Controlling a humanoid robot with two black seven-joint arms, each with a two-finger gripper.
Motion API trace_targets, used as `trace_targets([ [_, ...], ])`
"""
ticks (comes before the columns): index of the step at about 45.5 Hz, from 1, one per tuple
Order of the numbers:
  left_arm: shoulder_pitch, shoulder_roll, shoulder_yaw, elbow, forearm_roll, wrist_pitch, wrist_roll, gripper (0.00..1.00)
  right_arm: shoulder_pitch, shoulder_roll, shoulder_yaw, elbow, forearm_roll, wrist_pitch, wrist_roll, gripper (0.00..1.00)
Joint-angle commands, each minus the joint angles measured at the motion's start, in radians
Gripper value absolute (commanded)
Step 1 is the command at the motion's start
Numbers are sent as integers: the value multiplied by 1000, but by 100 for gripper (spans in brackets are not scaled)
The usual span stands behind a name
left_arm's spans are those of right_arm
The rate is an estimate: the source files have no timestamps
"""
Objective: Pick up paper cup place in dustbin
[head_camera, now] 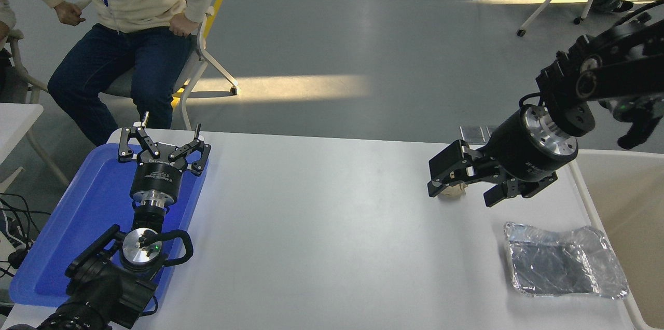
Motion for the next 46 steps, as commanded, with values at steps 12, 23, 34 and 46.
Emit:
trace_targets([
  [12, 0, 0, 0, 0, 1, 0, 0, 100, -30, 81, 18, -42, -73, -31, 4, 100],
  [23, 0, 0, 0, 0, 1, 0, 0, 100, -77, 84, 23, -60, 49, -5, 11, 100],
  [34, 0, 0, 0, 0, -1, 0, 0, 100, -98, 119, 33, -103, 89, -5, 13, 100],
  [46, 0, 0, 0, 0, -1, 0, 0, 100, -139, 111, 29, -136, 123, -3, 31, 100],
])
